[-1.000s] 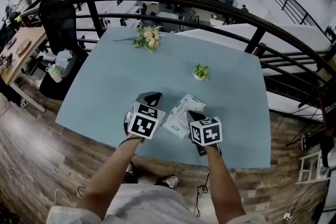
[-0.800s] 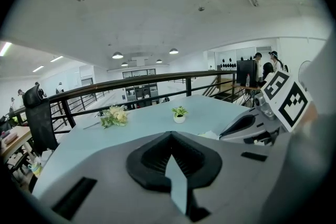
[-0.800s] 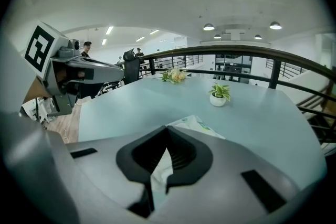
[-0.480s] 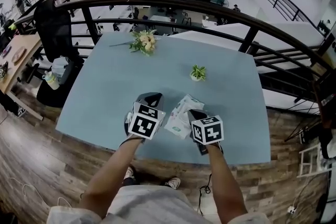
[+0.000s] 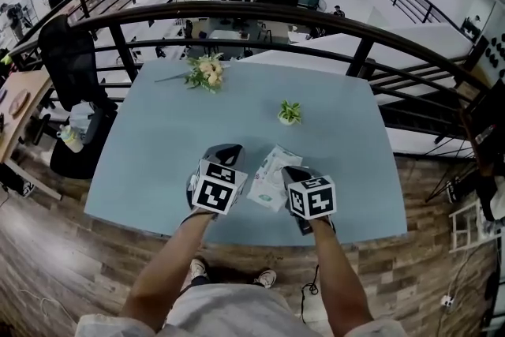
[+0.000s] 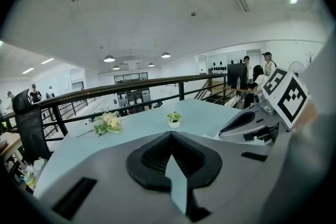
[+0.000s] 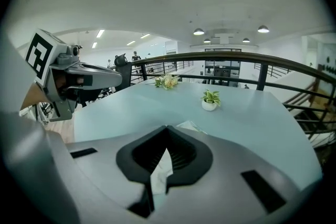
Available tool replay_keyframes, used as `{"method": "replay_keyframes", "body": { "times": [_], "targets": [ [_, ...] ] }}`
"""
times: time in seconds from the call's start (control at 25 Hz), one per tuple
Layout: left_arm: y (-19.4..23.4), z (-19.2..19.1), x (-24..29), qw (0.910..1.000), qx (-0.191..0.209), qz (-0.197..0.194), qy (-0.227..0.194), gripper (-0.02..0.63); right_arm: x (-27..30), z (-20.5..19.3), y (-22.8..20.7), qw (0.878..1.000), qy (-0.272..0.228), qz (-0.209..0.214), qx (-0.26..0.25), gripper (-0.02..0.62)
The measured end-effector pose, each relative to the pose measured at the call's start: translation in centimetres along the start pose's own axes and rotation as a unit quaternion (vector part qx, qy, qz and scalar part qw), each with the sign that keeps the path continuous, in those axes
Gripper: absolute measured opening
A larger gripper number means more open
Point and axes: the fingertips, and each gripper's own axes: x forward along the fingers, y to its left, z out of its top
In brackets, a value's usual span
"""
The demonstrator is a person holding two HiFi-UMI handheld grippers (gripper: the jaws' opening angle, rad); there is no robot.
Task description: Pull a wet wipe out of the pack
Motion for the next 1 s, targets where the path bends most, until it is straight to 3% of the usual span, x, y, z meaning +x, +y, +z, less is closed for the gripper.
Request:
{"method": "replay_keyframes", "body": {
  "times": [1.0],
  "targets": [
    [0.8,3.2,0.3,0.9989,0.008,-0.027,-0.037,-0.006,-4.6,7.6,-1.2,0.993,-0.104,-0.062,0.016,0.005]
  ]
}}
